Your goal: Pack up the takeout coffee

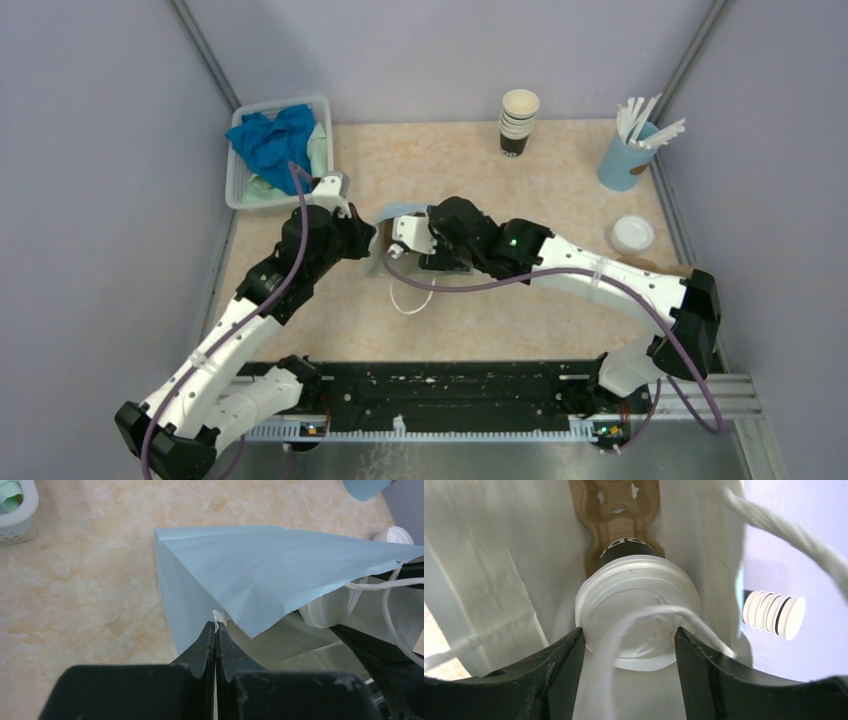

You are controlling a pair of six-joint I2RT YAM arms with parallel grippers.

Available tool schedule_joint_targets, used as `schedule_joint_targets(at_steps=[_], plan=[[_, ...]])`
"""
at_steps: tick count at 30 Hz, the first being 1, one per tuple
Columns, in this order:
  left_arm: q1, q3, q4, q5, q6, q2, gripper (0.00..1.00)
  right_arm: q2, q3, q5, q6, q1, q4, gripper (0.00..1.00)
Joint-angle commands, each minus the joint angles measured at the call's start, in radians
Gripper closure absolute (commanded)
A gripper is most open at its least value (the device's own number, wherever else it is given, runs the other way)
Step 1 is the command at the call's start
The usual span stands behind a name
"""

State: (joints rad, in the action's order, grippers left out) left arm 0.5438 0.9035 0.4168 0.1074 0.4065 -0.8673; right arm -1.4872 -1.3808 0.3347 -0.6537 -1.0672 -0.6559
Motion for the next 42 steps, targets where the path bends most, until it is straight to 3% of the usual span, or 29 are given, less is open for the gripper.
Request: schedule_joint_targets(at_steps=[1,14,27,36,42], plan=[[-0.003,0.044,-0.004,-0.011,-0.043,0.000,1.00,0.084,0.008,-0.026,0.032,0.037,0.052,0.38],[-0.003,0.006,-0.055,-0.075,-0.048,0.022,1.00,0.024,-0.023,-0.037,-0.026,0.049,0.004,0.38],[-0.003,-0.053,-0.098,-0.084,-0.045,0.038,1.00,-0.062,0.021,-0.012,-0.107,0.049,0.110,0.38],[-0.002,-0.125,-0.126,-0.058,-0.031,0.086,1.00,-0.089,0.065,0.125,-0.121,0.051,0.224,0.38],[-0.003,-0.138,-0.122,-0.063,-0.004,0.078,1.00,-0.088,0.075,0.099,-0.122,0.050,0.261,0.38]])
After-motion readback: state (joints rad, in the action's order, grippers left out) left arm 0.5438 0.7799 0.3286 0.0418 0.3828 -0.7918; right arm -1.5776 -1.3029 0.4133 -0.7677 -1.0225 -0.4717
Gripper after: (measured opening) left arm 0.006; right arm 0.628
